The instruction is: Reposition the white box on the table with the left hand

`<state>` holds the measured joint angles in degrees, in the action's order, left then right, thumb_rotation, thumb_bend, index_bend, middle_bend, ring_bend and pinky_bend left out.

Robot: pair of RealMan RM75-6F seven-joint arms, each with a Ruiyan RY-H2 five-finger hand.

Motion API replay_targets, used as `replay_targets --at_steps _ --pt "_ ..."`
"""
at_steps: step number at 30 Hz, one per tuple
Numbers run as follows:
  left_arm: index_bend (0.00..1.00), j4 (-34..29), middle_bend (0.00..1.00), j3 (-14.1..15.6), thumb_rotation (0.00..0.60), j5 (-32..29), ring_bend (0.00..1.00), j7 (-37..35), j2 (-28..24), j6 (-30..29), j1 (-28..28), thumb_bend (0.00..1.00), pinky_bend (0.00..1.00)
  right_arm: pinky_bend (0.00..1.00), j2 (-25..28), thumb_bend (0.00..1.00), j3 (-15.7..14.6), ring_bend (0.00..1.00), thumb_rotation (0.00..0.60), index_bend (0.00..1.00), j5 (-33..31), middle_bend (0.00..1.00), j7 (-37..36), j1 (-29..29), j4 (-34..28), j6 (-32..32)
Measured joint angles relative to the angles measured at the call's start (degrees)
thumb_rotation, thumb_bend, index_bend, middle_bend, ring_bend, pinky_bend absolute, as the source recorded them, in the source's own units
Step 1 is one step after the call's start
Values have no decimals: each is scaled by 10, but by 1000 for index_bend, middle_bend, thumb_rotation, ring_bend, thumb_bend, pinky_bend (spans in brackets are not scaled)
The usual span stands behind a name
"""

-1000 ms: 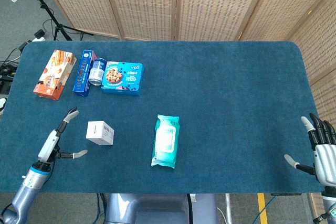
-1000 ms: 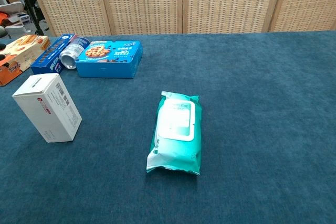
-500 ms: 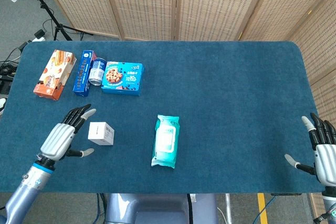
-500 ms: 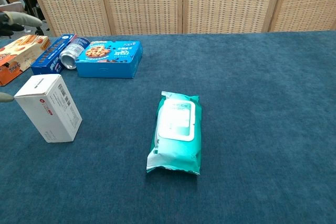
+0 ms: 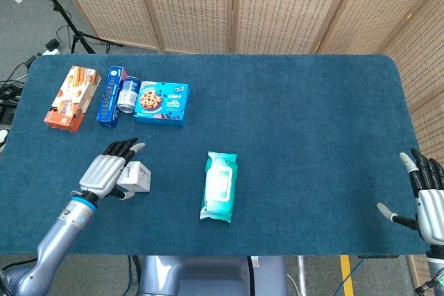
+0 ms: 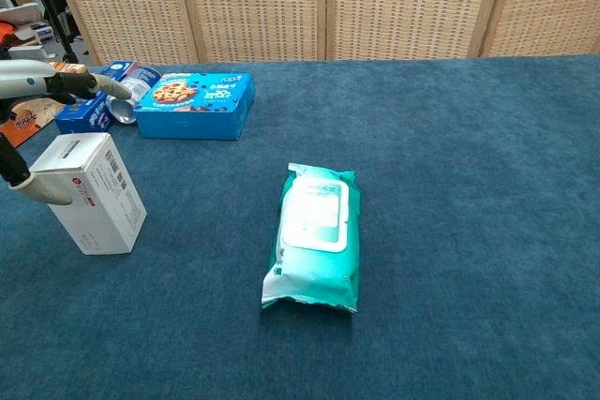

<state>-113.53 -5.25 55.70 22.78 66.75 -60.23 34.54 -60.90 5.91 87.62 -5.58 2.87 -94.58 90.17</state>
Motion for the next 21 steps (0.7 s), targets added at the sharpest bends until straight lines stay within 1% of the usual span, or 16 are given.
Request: replay_targets --at_steps 1,2,3,5,6,8,10,13,15,21 --pt "4 1 24 0 600 -1 7 1 1 1 1 41 131 0 0 0 0 0 600 0 0 0 0 0 0 -1" --pt "28 3 67 0 600 -3 32 4 3 1 3 44 162 0 0 0 0 0 600 0 0 0 0 0 0 -1" --pt "67 3 131 0 600 -5 77 6 4 1 4 45 200 0 0 0 0 0 600 0 0 0 -1 0 0 -1" --pt "125 4 215 0 600 -10 150 14 6 -1 7 46 250 0 0 0 0 0 600 0 0 0 -1 0 0 0" --pt "138 3 239 0 600 -13 171 18 6 -3 7 49 267 0 0 0 0 0 600 0 0 0 -2 0 0 0" --pt "153 2 258 2 600 -23 187 31 7 -7 9 54 289 0 0 0 0 0 600 0 -1 0 -3 0 1 -1" --pt "193 2 293 2 600 -34 215 43 8 -13 11 59 312 0 1 0 0 0 600 0 -1 0 -3 1 1 -2" --pt "292 3 362 1 600 -45 260 49 15 -20 15 65 335 0 1 0 0 0 600 0 0 0 -5 1 1 -2" --pt "355 7 405 0 600 -42 292 47 19 -24 16 65 354 0 1 0 0 0 600 0 0 0 -6 1 1 -3" --pt "474 20 467 0 600 -28 325 33 27 -33 11 72 375 0 0 0 1 0 600 0 -1 0 -5 1 3 -2"
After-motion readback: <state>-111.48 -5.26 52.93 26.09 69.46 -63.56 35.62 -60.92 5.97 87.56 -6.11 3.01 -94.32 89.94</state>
